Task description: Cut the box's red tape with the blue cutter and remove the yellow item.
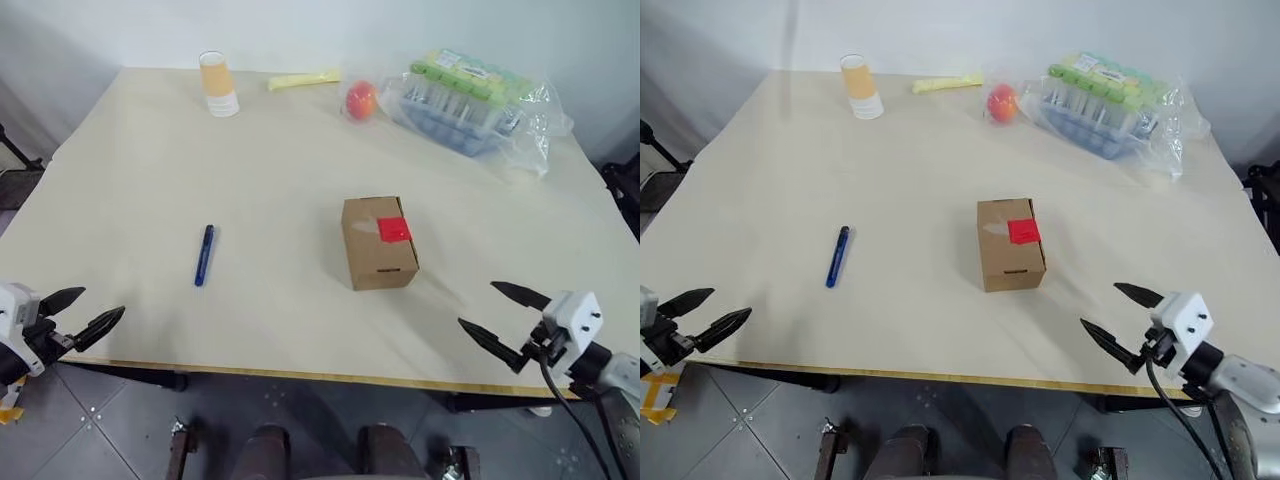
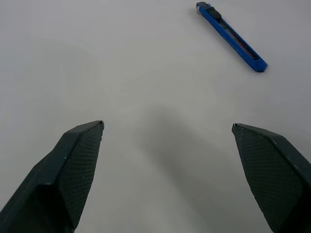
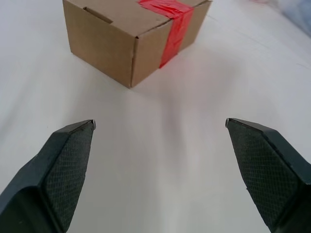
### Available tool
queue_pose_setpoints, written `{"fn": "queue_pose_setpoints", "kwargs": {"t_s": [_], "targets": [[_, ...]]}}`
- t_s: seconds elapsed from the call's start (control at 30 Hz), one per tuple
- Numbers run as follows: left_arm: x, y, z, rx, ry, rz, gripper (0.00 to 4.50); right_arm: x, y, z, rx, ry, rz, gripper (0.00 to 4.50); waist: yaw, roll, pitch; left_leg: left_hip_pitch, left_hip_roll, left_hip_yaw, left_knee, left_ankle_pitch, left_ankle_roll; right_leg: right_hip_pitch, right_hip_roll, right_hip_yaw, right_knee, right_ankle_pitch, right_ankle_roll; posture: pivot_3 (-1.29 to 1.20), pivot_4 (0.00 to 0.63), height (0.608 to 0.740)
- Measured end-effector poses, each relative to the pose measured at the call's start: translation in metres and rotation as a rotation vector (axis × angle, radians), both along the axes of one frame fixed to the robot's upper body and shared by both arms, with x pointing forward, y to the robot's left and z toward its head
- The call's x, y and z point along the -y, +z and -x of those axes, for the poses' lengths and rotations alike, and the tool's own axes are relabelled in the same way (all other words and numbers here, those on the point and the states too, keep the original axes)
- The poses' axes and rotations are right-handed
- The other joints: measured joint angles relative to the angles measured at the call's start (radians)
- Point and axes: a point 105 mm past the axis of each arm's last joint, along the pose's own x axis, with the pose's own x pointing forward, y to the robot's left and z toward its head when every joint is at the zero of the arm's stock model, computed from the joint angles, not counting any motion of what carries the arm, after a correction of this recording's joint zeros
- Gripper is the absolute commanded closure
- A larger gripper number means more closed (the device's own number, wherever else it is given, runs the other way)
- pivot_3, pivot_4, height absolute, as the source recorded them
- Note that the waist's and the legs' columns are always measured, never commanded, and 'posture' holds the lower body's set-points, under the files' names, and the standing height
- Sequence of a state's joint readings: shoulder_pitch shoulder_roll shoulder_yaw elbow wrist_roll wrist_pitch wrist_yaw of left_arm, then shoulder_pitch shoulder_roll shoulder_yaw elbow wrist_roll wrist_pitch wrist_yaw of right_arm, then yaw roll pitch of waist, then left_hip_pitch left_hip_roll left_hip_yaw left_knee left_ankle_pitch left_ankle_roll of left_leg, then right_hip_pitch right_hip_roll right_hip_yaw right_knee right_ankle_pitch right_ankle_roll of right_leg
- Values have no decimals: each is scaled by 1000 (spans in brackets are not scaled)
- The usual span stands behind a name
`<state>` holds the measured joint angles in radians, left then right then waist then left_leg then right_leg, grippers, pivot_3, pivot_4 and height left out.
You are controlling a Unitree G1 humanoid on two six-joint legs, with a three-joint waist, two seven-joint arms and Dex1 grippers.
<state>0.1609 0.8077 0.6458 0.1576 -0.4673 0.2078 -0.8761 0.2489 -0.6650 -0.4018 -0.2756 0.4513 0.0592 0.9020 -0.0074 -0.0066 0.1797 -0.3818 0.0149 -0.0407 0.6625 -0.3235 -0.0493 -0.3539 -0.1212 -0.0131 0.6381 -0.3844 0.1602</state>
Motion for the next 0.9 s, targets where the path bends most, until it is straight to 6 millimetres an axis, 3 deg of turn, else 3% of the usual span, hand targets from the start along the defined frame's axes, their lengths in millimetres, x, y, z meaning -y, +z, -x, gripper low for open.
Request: {"fn": "queue_pose_setpoints", "kwargs": {"t_s": [0.17,0.2,0.33,0.5,0.63,0.77,0.9], "targets": [[5,8,-8,37,-1,52,0,-6,5,-6,37,14,-13,15,1,0,0,1,0,0,0,0,0,0,0,1,1,0,0,0,150,740],[11,11,-13,49,-17,68,385,-8,6,-8,42,18,-14,0,1,0,0,1,0,0,0,0,0,1,0,0,1,0,0,0,150,740],[59,24,-45,83,-181,48,1437,-15,7,-32,37,9,-2,1212,6,0,0,3,-1,-1,2,0,0,3,0,0,3,0,0,0,150,740],[163,17,-99,71,-462,44,3011,-41,12,-83,55,30,135,2994,3,0,0,8,-1,0,2,1,0,8,1,0,2,0,0,0,150,740],[214,31,-126,76,-548,66,4177,-63,5,-108,49,69,195,4380,-10,0,0,6,-1,0,1,1,0,6,1,-1,6,0,0,0,150,740],[251,25,-137,-12,-646,37,4183,-78,5,-133,48,95,226,4452,-30,0,0,6,-1,0,0,0,0,5,1,-2,5,0,0,0,150,740],[285,16,-134,-58,-760,28,4183,-92,16,-149,89,151,239,4452,-33,0,0,6,0,-1,1,1,0,5,1,-3,5,0,0,0,150,740]]}}
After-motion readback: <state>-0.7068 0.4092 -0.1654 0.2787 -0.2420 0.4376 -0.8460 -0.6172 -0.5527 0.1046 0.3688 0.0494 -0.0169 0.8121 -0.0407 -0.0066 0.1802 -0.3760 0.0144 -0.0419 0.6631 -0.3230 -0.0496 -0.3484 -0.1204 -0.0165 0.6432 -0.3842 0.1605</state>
